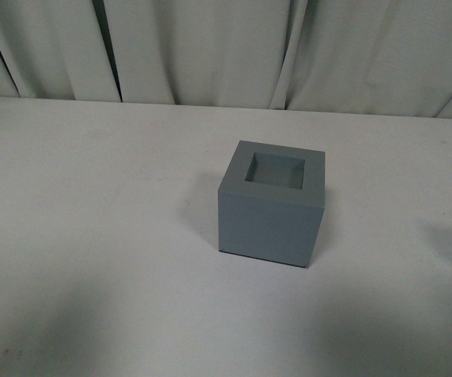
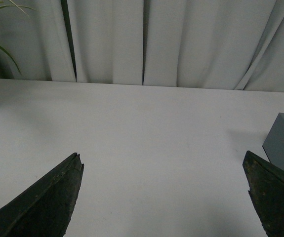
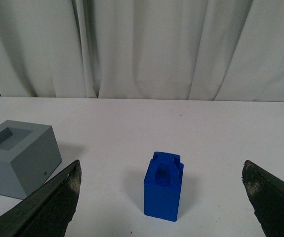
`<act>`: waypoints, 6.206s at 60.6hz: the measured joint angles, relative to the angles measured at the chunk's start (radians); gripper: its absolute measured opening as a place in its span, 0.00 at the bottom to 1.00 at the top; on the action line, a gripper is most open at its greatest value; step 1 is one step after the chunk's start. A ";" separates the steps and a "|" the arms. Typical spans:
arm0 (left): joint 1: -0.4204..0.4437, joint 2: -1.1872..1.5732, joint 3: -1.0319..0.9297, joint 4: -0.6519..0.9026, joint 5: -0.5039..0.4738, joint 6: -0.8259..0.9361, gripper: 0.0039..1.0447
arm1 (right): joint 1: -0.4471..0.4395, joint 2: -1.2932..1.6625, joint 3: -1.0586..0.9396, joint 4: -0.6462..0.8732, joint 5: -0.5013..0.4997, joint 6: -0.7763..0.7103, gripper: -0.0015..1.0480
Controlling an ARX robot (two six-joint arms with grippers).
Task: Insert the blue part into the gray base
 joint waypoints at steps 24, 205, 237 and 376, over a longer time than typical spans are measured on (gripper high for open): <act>0.000 0.000 0.000 0.000 0.000 0.000 0.94 | -0.016 0.313 0.126 -0.100 0.108 -0.007 0.91; 0.000 0.000 0.000 0.000 0.000 0.000 0.94 | 0.041 1.526 1.040 -0.457 -0.061 0.072 0.46; 0.000 0.000 0.000 0.000 0.000 0.000 0.94 | 0.082 1.516 1.289 -0.612 -0.417 -0.310 0.46; 0.000 0.000 0.000 0.000 0.000 0.000 0.94 | 0.345 1.967 1.749 -0.917 -0.400 -0.816 0.46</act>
